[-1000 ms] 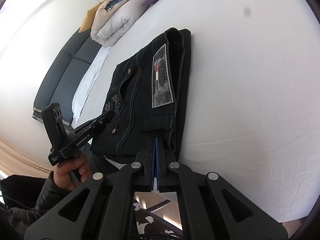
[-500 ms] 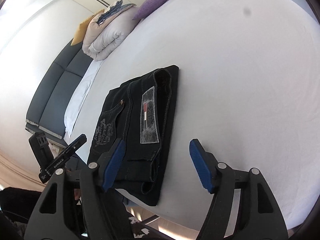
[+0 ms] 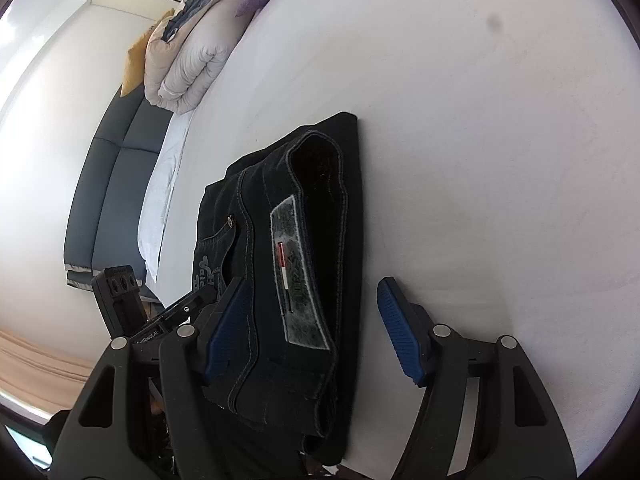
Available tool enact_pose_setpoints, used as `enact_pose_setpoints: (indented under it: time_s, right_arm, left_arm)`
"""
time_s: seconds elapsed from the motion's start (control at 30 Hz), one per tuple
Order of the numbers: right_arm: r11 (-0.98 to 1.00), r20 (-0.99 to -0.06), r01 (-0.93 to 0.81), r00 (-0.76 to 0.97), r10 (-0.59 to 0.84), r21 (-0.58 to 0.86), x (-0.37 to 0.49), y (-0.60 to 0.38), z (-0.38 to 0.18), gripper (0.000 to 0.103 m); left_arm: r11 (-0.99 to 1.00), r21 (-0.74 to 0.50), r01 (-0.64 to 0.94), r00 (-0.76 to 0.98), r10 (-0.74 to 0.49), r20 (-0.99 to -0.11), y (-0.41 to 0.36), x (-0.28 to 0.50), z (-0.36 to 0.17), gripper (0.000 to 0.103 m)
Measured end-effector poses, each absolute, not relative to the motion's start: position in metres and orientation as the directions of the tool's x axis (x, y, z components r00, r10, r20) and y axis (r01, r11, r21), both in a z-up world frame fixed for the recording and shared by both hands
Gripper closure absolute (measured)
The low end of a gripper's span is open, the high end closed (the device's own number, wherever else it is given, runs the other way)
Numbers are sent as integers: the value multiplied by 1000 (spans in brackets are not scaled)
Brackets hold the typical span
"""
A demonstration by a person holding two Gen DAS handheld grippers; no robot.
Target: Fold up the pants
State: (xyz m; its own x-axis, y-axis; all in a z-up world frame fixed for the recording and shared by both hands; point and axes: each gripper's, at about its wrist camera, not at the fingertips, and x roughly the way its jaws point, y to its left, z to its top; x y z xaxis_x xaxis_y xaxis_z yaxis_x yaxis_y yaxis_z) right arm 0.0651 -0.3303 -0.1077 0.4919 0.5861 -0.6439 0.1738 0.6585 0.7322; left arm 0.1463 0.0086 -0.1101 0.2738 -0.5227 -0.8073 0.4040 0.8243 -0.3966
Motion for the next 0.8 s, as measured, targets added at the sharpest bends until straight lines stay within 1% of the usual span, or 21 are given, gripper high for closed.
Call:
enact_pose_setpoints:
  time_s: [0.07,0.13,0.17,0.2,0.23,0.3,0.43,0.53,0.7,0.8]
  right_arm:
    - [657,-649,179,473,596,733,76,-321,-110,44]
    - [665,-664,191,461,589,722,83,-315,-112,54]
    - [670,-673,198,455,584,716,86,-312,-113,64]
    - [674,-680,206,453,576,709,90,-308,-116,71]
    - [673,-679,209,456,575,710,91,-306,-117,72]
    - [684,-678,194,471,564,704,89,-304,-116,79]
    - [747,-697,139,503,512,650,86,-293,-102,85]
    - [803,-711,85,526,466,589,84,-284,-85,87]
    - [840,-697,9,563,444,542,82,-281,-52,88]
    - [844,-677,0,598,430,536,87,-295,-32,88]
  left_arm:
    - [815,-416,404,252,-536,-806,7,151,-113,44]
    - [809,-437,393,243,-550,-799,8,155,-116,50]
    - [809,-438,392,243,-550,-799,7,155,-116,52]
    - [812,-431,393,246,-544,-802,5,155,-116,54]
    - [816,-423,394,250,-538,-805,3,153,-116,56]
    - [823,-406,397,266,-527,-807,-1,149,-115,61]
    - [828,-395,397,298,-524,-798,-9,140,-110,77]
    - [829,-397,393,315,-527,-789,-15,135,-103,83]
    - [813,-402,420,371,-559,-742,-29,134,-67,84]
    - [798,-389,460,398,-577,-713,-47,143,-46,84]
